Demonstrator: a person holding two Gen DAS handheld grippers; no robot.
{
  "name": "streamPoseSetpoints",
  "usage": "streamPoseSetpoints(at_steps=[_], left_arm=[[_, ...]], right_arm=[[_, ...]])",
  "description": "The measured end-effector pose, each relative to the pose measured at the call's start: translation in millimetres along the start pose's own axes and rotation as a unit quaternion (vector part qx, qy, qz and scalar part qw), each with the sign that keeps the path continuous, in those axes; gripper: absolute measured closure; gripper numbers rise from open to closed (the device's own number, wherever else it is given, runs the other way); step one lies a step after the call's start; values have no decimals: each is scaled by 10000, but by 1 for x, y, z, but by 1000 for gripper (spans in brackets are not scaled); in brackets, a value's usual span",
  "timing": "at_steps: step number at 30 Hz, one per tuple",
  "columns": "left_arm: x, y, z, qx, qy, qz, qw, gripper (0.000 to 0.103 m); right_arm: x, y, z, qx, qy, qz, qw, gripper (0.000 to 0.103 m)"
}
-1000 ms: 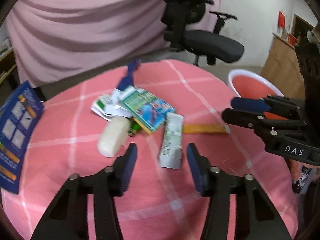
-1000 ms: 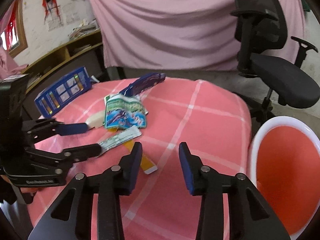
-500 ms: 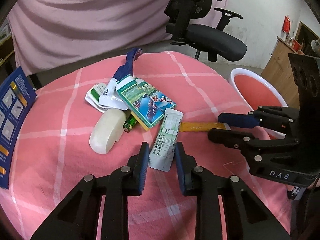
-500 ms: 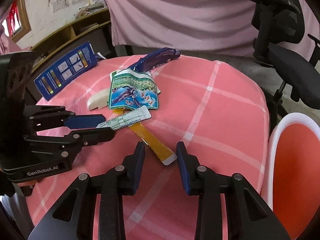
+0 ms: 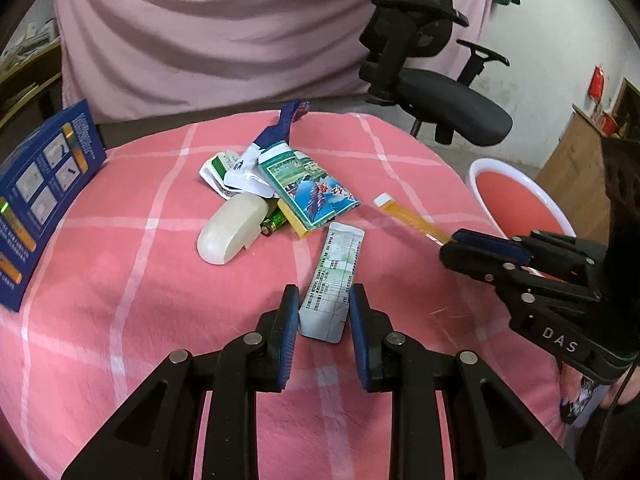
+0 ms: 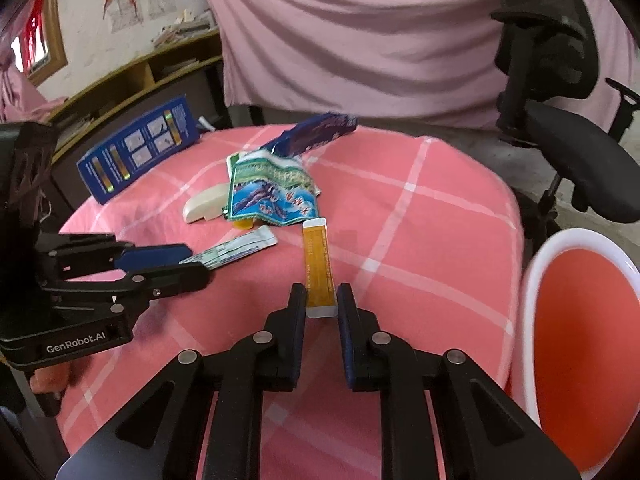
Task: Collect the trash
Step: 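Carry the strip and stick over the basin and open both grippers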
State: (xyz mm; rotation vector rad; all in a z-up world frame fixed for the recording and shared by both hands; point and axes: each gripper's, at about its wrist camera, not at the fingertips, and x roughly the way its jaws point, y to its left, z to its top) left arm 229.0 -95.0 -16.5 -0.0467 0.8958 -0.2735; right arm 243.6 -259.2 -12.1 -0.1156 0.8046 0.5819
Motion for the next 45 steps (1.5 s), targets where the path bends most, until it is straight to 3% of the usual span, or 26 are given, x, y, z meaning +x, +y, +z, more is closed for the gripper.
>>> streamPoseSetpoints(at_steps=[5,10,16,22,25,32,37,45], left_arm=[[-18,-15,1,34,-524,127,9985,82],[-41,-36,8,23,-1367,102,9906,82],[-68,-72,20,205,-2284,14,9734,82],[-87,-108,30,595,-3037,-104,9508,82],[-91,-122,33,722,-3222,-217,9437,82],[-80,-158,43,1037,-3206,-532,9400,82],[-61,-184,53,1226,-3046,-662,9422,82],[-24,-212,62,1352,-2526,-848,9543,82]], right_arm=[[-29,-6,-8,181,-767,-239,9966,89],[-67,-18,-18,460,-1850,-558,9801,89],[-111,-28,-24,518,-2983,-1127,9464,89],[-143,-41,-31,653,-3706,-1691,9109,89],[-154,-49,-36,753,-3888,-1956,8972,89],[-172,-78,-47,1263,-3982,-2311,8787,89],[-176,-102,-55,1665,-3814,-2494,8744,89],[-171,-137,-65,2285,-3266,-2702,8764,89]])
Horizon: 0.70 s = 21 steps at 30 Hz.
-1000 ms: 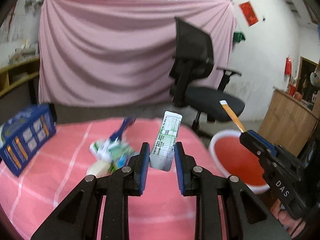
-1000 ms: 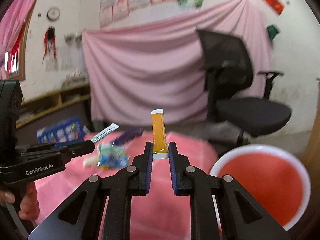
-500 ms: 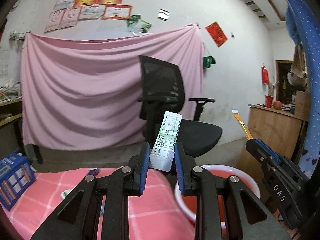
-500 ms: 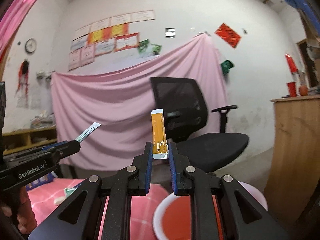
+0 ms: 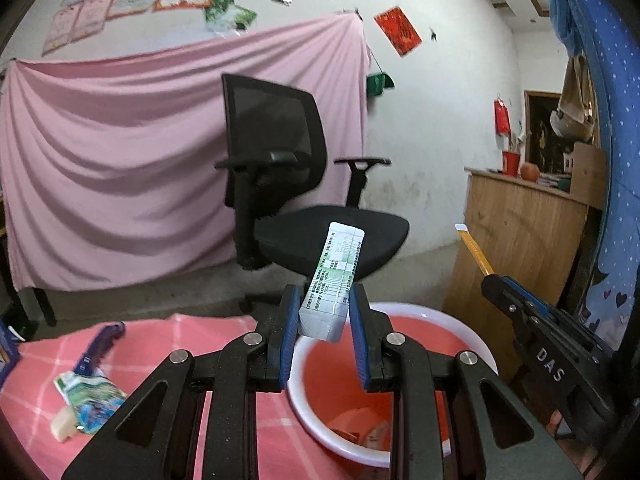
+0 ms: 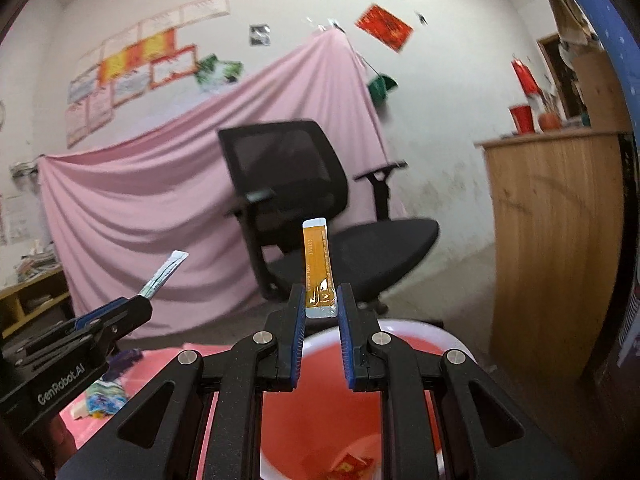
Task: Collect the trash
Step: 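Carry the strip and stick over the basin and open both grippers, then move both tools back over the table toward the remaining wrappers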
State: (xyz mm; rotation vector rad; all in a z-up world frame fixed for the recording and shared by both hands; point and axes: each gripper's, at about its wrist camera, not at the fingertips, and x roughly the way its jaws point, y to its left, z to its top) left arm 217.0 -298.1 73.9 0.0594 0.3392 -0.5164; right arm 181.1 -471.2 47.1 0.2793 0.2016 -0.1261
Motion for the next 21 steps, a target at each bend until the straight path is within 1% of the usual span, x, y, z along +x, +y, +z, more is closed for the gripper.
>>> streamPoseSetpoints(at_steps=[2,9,13,19,21], left_arm=[[6,-4,-5,19,125,-64,9999,82],[32,-18,-11,57,566,-267,9980,82],[44,-19,-13,-34,876,-380,9954,81],[52,-13,-17,-248,1175,-391,9920,81],[54,-9,-19,-341,1297,-382,9902,77]], right_arm=[[5,-8,-1,121,163,-100,9997,89],[11,-25,-6,390,461,-265,9978,89],[17,-29,-8,456,644,-284,9965,88],[24,-30,-11,463,914,-298,9943,88],[27,-29,-12,446,1004,-296,9935,88]])
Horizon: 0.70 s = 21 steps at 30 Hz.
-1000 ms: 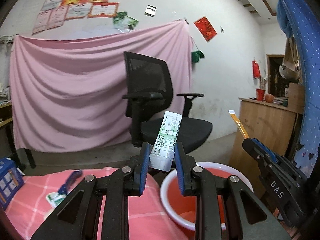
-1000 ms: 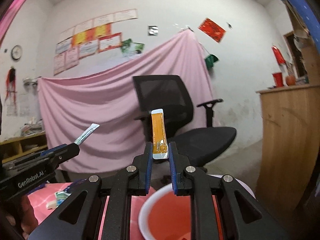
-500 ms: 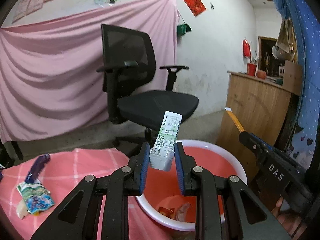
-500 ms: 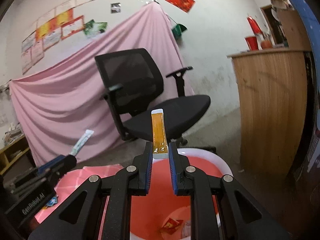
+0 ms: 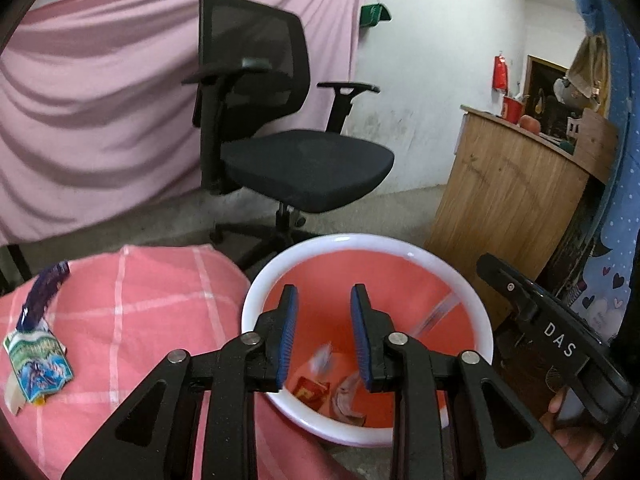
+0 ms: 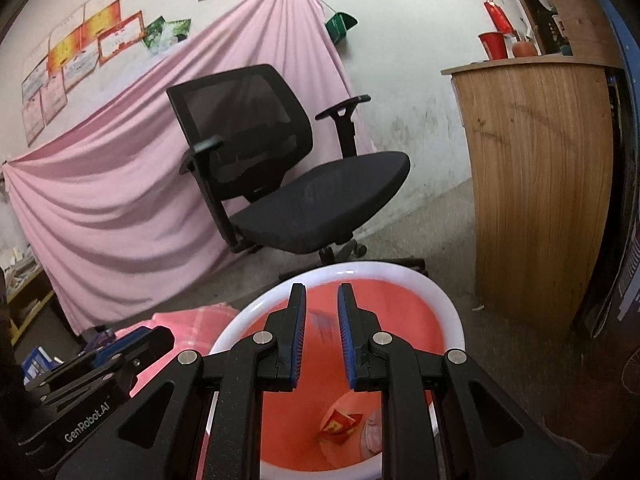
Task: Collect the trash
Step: 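Move both tools back over the table toward the remaining wrappers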
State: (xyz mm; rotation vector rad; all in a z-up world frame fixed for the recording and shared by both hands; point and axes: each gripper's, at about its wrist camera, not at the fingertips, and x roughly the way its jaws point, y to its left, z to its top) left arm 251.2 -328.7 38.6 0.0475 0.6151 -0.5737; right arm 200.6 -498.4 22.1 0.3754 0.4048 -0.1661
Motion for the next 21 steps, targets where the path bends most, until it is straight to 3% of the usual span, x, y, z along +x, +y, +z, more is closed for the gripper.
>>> streamPoseSetpoints(at_steps=[5,17,19,21], left_arm=[[-3,14,0,-266,45,24,9996,74],[-34,47,2,-495,-207,354,9979,63],[-43,55,2,-539,-291,448,9971,60],[-52,63,3,-581,-368,547,9961,54]], right_arm=[[-1,3,-1,-68,24,-7,10000,77],[-8,29,4,-299,-227,127,9992,68],[-10,36,4,-330,-305,166,9989,57],[-12,43,6,-347,-402,227,9983,54]])
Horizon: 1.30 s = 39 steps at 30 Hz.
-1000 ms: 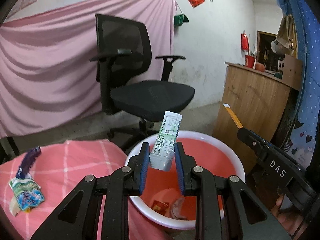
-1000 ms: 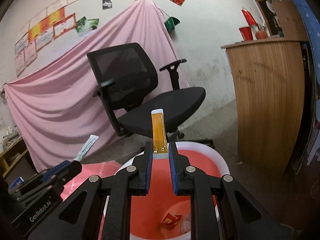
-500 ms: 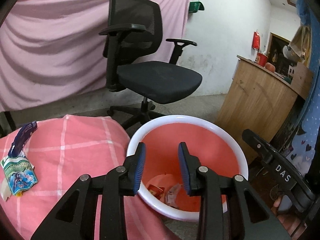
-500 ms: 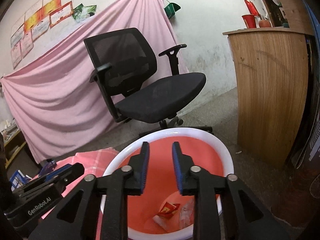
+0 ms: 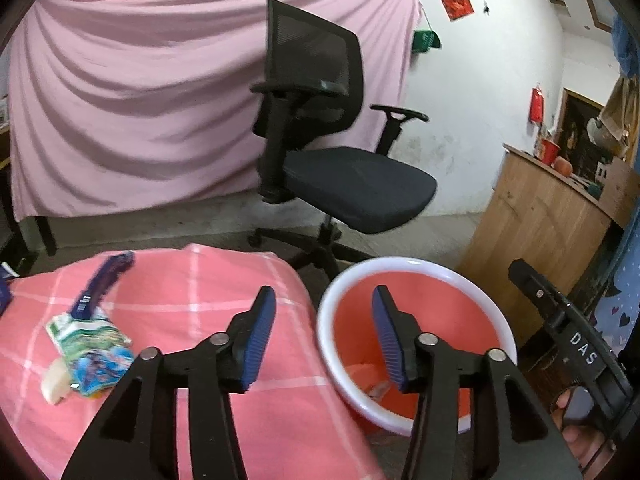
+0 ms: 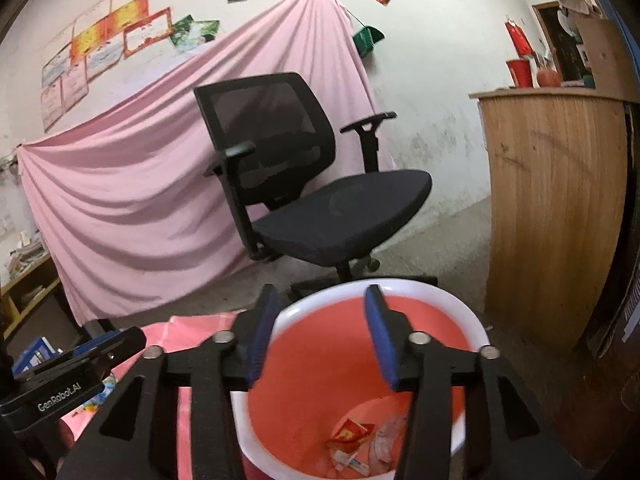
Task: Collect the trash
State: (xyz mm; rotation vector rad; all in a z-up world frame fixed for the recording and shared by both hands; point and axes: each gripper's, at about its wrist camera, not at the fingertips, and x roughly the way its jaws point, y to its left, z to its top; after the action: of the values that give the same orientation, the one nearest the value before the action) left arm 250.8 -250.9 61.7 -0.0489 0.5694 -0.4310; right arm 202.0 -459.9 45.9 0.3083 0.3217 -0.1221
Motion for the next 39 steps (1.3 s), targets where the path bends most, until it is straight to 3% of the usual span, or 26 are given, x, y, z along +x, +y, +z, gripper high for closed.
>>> streamPoseSetpoints(at_steps=[3,5,7,10,12,13,18,25,32,35,39], left_arm=[[-16,18,0,-117,-147,162,9997,47],[-28,30,-1,-187,-252,266,9992,43],[-43,46,-4,-271,-430,457,9977,24],[-68,70,-10,-447,-826,790,9924,7],[-79,86,-12,-590,-1010,928,9888,5],[-85,94,-14,-667,-1078,996,9869,4],[-115,136,-27,-939,-1390,1457,9750,2],[-144,174,-43,-810,-1673,1951,9630,2],[-145,202,-59,-730,-1416,2068,9653,2],[-136,211,-63,-722,-1112,2094,9688,2],[-110,223,-66,-649,-290,2078,9756,3]], right_arm=[[-2,14,4,46,-156,106,9998,49],[-3,26,5,62,-270,200,9994,40],[-5,39,4,14,-409,315,9987,25],[-11,60,3,-162,-624,495,9967,16],[-14,72,1,-295,-760,572,9950,2],[-16,78,0,-361,-844,608,9939,0],[-24,109,-5,-716,-1112,877,9873,0],[-28,145,-20,-1161,-1311,1295,9760,0],[-14,178,-39,-1640,-1006,1674,9669,0],[2,194,-46,-1815,-561,1862,9640,0],[30,208,-57,-1855,372,2180,9574,0]])
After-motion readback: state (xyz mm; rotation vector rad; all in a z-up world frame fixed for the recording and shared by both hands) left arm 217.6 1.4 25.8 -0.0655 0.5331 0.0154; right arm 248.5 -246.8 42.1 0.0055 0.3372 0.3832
